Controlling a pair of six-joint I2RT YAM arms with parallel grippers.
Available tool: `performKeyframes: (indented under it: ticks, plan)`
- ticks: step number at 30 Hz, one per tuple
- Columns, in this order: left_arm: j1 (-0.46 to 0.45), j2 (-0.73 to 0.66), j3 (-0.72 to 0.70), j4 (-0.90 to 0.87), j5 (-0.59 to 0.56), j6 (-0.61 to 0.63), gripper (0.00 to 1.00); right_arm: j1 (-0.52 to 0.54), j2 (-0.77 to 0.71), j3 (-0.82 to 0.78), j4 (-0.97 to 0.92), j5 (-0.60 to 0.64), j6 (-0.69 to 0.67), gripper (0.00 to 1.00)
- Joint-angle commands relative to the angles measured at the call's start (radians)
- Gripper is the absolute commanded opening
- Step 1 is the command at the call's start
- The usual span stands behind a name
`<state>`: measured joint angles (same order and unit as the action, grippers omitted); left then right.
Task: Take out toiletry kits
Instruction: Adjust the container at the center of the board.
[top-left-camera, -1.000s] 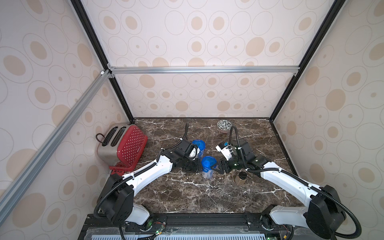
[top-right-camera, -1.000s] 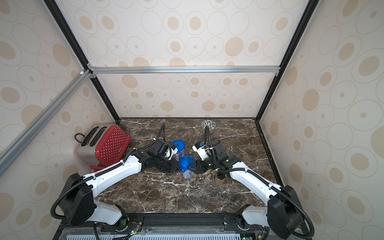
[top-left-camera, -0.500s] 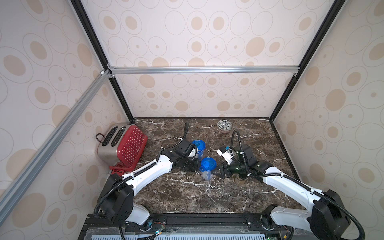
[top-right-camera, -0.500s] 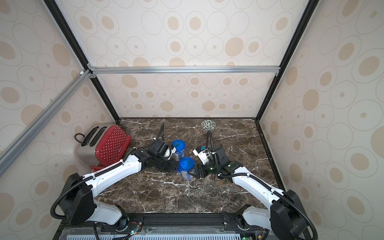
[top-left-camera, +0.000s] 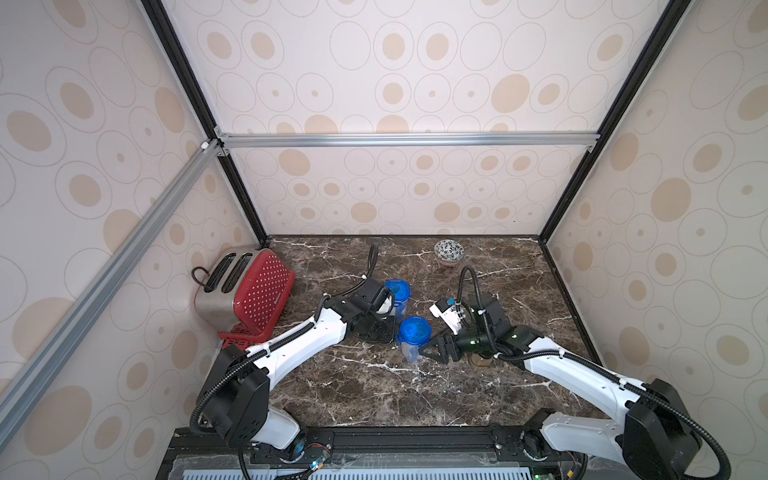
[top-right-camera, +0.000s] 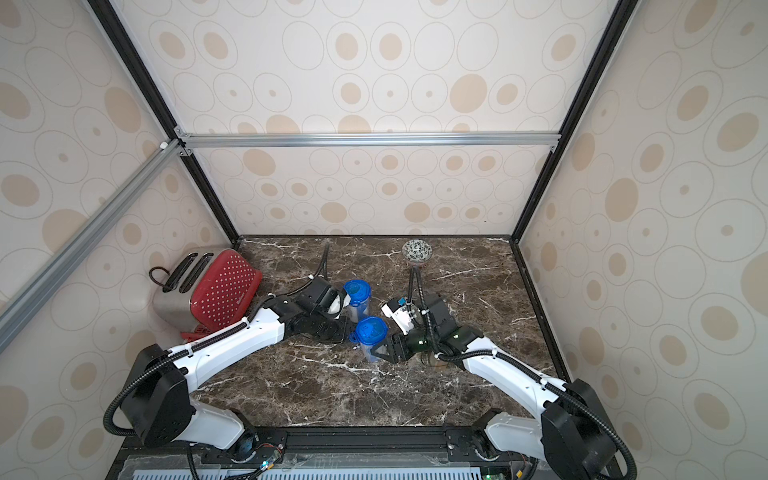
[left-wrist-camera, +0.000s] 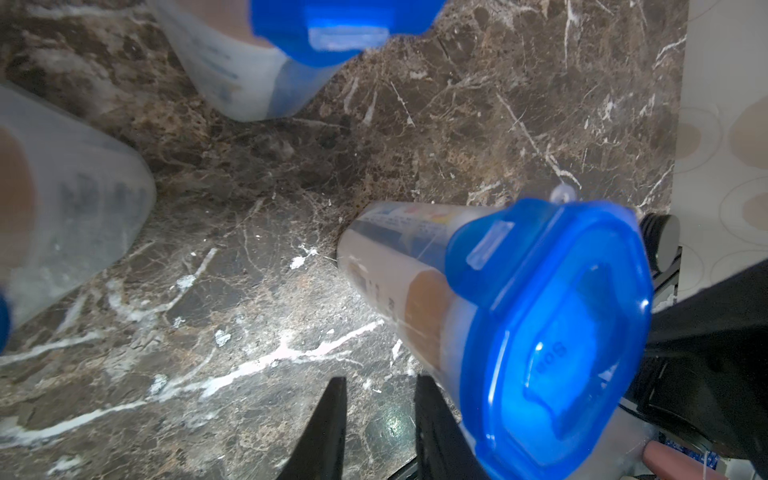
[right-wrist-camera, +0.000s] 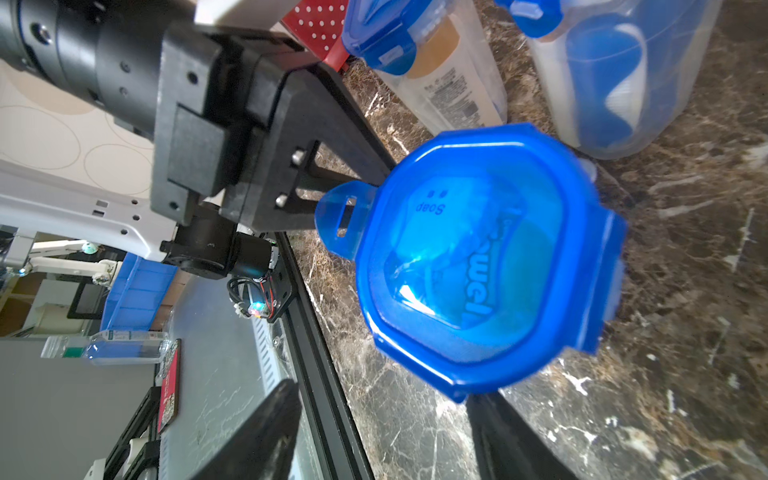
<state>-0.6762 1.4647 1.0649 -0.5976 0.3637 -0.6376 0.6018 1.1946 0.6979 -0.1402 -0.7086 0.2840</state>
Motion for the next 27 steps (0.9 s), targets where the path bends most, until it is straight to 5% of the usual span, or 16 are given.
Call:
performKeyframes:
  ticks: [1,27]
  plan:
    - [-0.006,0.005,0.043,-0.028,-0.013,0.024,0.3,0.024,-0.007,-0.011,0.071,-0.058,0.014,0.67]
    - [0.0,0.066,0.078,-0.068,-0.069,0.05,0.34,0.049,-0.004,-0.046,0.108,-0.073,0.024,0.71]
